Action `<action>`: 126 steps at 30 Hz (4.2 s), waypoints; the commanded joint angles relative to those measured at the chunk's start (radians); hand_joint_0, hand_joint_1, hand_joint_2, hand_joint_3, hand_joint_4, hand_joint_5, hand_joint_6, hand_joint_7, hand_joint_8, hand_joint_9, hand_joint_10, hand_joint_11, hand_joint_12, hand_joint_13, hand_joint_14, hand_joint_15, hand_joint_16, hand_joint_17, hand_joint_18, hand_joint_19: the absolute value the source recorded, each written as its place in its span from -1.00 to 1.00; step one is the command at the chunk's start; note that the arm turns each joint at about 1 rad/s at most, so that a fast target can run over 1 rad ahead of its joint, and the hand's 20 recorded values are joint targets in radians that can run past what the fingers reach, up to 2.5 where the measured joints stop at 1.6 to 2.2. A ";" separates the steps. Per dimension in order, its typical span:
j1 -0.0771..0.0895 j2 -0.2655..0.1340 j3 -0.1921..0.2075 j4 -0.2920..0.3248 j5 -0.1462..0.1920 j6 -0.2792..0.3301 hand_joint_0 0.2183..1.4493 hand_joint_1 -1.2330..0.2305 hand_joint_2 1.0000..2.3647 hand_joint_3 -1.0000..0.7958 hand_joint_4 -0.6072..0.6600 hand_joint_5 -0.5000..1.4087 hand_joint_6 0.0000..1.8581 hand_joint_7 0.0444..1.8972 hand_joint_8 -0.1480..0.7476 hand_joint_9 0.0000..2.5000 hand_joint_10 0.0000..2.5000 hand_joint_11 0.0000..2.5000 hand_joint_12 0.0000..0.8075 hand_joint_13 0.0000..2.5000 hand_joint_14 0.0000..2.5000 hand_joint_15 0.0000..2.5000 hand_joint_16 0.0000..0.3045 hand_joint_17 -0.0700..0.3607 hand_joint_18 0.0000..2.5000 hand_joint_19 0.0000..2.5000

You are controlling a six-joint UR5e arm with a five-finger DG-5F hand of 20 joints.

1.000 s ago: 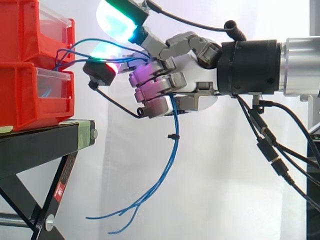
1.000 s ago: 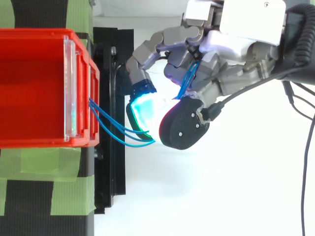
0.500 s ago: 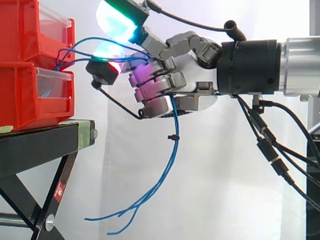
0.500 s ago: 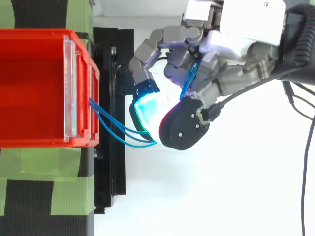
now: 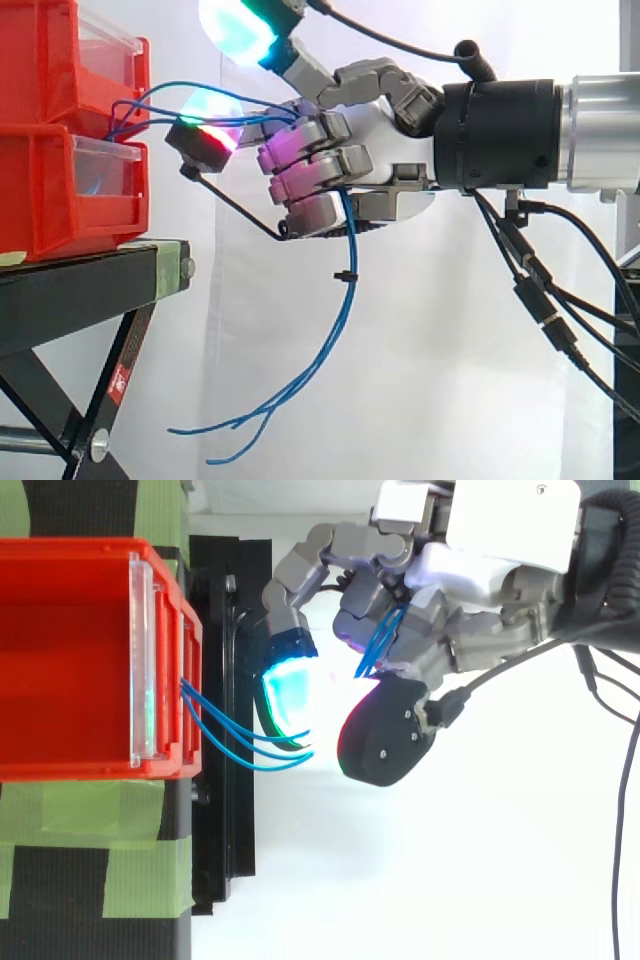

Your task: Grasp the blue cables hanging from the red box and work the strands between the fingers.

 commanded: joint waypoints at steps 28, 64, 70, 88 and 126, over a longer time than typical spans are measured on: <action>0.000 0.000 0.000 0.000 0.000 0.001 -0.31 -0.43 -1.00 -1.00 0.40 -0.77 0.45 -0.11 0.40 0.05 1.00 1.00 0.48 0.40 1.00 0.24 0.49 0.12 0.97 -0.33; 0.001 0.000 0.000 0.000 0.000 -0.011 -0.04 -0.31 -1.00 -1.00 0.28 -0.76 0.46 -0.06 0.40 0.05 1.00 1.00 0.48 0.40 1.00 0.24 0.49 0.12 0.97 -0.33; 0.001 0.000 0.000 0.000 0.000 -0.011 0.13 -0.29 -0.98 -0.55 0.21 -0.69 0.55 -0.04 0.40 0.05 1.00 1.00 0.48 0.40 1.00 0.24 0.49 0.12 0.97 -0.33; 0.001 0.000 0.000 0.000 0.002 -0.031 -0.02 -0.24 -0.46 0.08 0.13 -0.51 0.64 -0.11 0.40 0.05 1.00 1.00 0.48 0.40 1.00 0.24 0.49 0.12 0.97 -0.33; 0.001 0.000 0.000 -0.048 0.002 -0.046 -0.02 -0.25 -0.33 0.10 0.07 -0.45 0.60 -0.09 0.40 0.05 1.00 1.00 0.48 0.40 1.00 0.24 0.49 0.12 0.97 -0.33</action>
